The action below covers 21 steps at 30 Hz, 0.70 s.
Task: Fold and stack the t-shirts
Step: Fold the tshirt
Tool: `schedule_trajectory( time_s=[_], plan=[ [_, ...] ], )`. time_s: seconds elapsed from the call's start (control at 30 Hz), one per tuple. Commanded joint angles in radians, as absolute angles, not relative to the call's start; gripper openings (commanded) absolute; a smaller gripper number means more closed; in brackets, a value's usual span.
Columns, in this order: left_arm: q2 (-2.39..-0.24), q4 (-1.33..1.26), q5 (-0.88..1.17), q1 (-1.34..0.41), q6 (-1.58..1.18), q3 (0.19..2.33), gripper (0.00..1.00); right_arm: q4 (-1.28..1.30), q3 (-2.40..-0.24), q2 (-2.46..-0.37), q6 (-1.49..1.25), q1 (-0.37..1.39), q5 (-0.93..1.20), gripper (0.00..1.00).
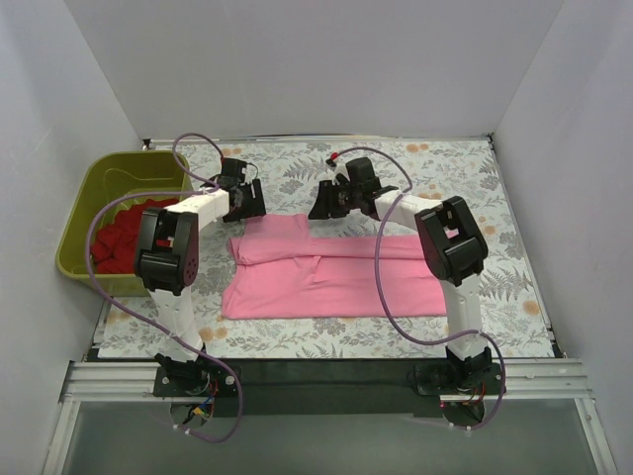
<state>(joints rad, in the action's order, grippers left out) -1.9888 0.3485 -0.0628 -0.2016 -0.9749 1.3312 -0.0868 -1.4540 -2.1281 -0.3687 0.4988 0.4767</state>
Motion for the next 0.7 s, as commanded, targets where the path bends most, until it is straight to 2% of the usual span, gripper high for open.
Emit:
schedule_trajectory(
  time_s=[0.0, 0.1, 0.3, 0.43, 0.5, 0.6, 0.63, 0.67],
  plan=[
    [-2.016, 0.344, -0.035, -0.196, -0.953, 1.347, 0.63, -0.126, -1.525, -2.184, -0.393, 0.515, 0.511, 0.43],
    [-2.023, 0.342, -0.005, -0.196, -0.948, 1.344, 0.56, -0.127, -1.548, -2.232, -0.399, 0.526, 0.512, 0.43],
    [-2.046, 0.336, 0.071, -0.198, -0.96, 1.336, 0.48, -0.127, -1.597, -2.304, -0.411, 0.54, 0.515, 0.42],
    [-2.065, 0.334, 0.087, -0.198, -0.965, 1.338, 0.39, -0.127, -1.626, -2.342, -0.423, 0.543, 0.512, 0.38],
    [-2.068, 0.334, 0.091, -0.198, -0.963, 1.336, 0.28, -0.127, -1.638, -2.35, -0.425, 0.543, 0.512, 0.33],
    [-2.048, 0.328, 0.08, -0.198, -0.947, 1.333, 0.08, -0.124, -1.647, -2.349, -0.425, 0.543, 0.515, 0.15],
    [-2.039, 0.33, 0.074, -0.198, -0.942, 1.333, 0.03, -0.126, -1.651, -2.336, -0.419, 0.543, 0.517, 0.06],
    [-2.028, 0.328, 0.068, -0.198, -0.936, 1.333, 0.0, -0.126, -1.652, -2.329, -0.419, 0.543, 0.517, 0.02]
  ],
)
